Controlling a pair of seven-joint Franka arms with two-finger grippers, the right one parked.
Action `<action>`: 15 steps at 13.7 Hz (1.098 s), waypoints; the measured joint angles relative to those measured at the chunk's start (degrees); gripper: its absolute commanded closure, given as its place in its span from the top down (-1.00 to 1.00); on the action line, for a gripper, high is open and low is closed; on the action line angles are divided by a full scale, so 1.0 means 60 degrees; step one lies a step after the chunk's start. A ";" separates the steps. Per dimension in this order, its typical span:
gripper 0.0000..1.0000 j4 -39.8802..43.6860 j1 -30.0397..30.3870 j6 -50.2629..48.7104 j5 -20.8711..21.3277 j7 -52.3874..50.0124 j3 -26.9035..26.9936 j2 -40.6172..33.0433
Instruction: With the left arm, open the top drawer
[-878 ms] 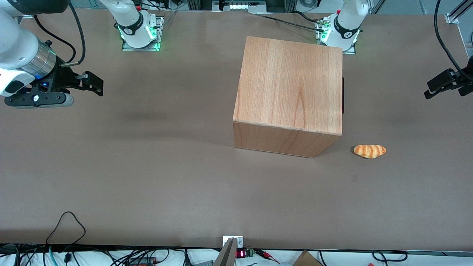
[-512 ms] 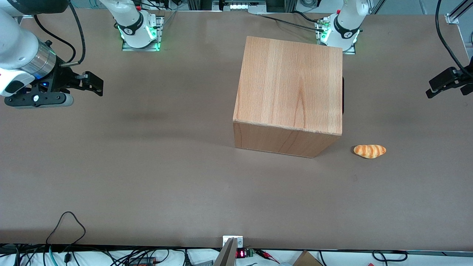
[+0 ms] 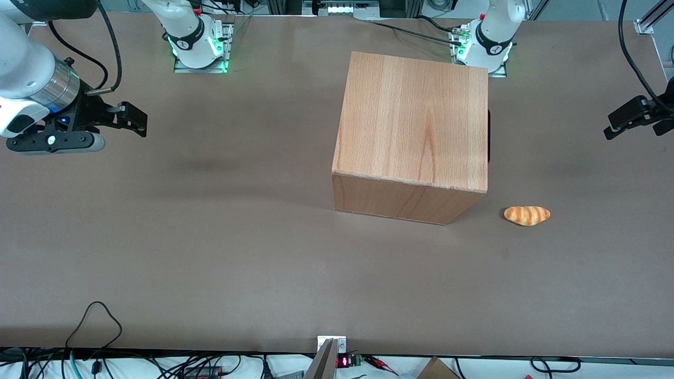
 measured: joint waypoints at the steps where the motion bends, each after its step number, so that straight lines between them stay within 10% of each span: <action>1: 1.00 -0.0021 -0.0002 -0.0045 -0.0115 0.0000 -0.0014 0.0041; 15: 1.00 -0.3222 -0.0128 0.1824 -0.1919 0.0067 -0.0795 0.0245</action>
